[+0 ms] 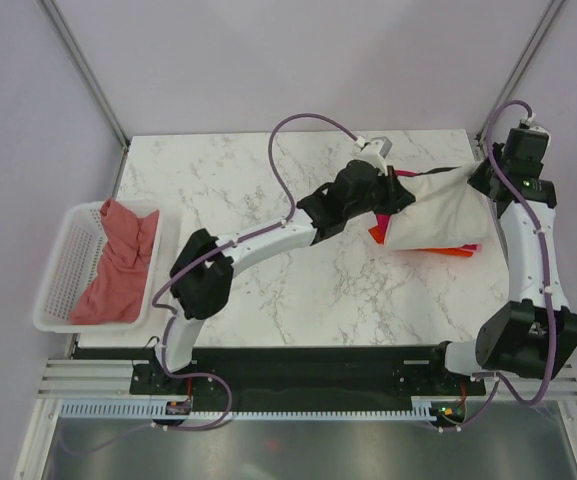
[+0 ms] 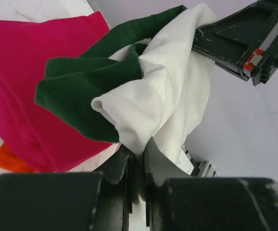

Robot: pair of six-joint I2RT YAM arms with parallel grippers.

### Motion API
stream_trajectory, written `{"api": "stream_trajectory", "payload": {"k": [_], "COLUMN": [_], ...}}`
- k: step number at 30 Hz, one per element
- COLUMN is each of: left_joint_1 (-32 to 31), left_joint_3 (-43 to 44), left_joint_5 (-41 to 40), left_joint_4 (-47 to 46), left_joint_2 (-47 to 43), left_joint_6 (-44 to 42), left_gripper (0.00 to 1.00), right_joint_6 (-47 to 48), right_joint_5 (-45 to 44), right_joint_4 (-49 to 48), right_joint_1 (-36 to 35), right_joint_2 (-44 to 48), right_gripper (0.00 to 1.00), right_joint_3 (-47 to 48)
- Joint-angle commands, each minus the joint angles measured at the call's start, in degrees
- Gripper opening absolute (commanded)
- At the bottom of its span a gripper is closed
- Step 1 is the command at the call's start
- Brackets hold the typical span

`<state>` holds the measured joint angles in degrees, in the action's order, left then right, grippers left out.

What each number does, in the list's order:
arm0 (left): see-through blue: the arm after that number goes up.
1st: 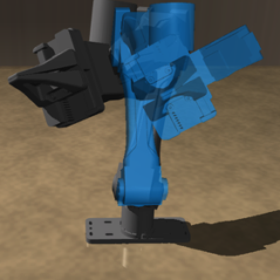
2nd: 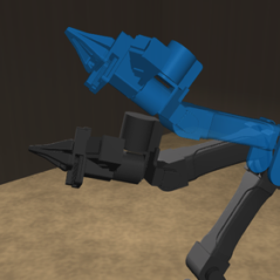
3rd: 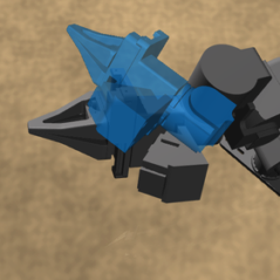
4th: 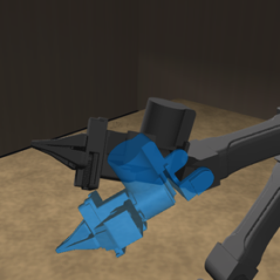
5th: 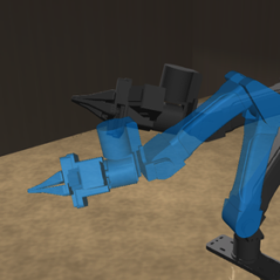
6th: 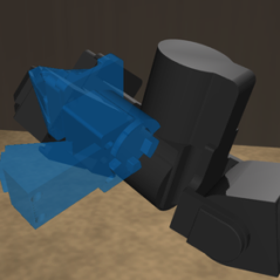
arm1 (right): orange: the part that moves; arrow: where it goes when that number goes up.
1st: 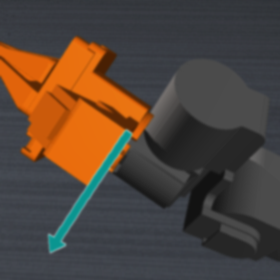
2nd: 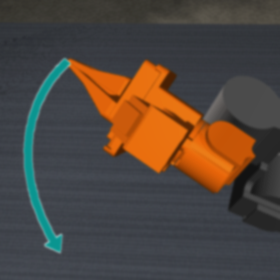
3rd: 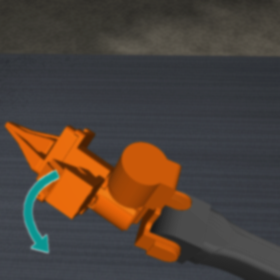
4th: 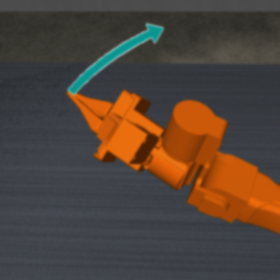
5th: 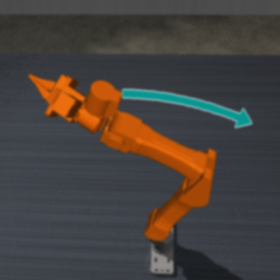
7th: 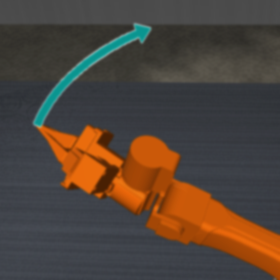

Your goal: Fold and stack the t-shirts

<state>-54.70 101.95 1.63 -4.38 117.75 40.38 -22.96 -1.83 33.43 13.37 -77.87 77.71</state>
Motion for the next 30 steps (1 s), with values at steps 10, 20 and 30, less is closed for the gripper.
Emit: {"api": "stream_trajectory", "payload": {"k": [10,20,30], "left_joint_1": [3.6,9.3,9.7], "left_joint_3": [26.6,37.9,18.5], "left_joint_5": [-0.3,-2.8,-4.4], "left_joint_4": [-7.1,-6.9,-7.0], "left_joint_2": [24.6,33.3,10.6], "left_joint_6": [7.0,4.4,-7.1], "left_gripper": [0.02,0.89,0.96], "right_joint_6": [-1.1,-3.9,-5.1], "right_joint_5": [-5.4,-7.1,12.8], "right_joint_4": [-7.5,-9.1,-17.1], "right_joint_1": [2.6,3.1,3.1], "right_joint_2": [-16.9,-28.4,-12.4], "right_gripper": [0.0,0.83,0.7], "right_joint_3": [6.9,17.5,4.7]}}
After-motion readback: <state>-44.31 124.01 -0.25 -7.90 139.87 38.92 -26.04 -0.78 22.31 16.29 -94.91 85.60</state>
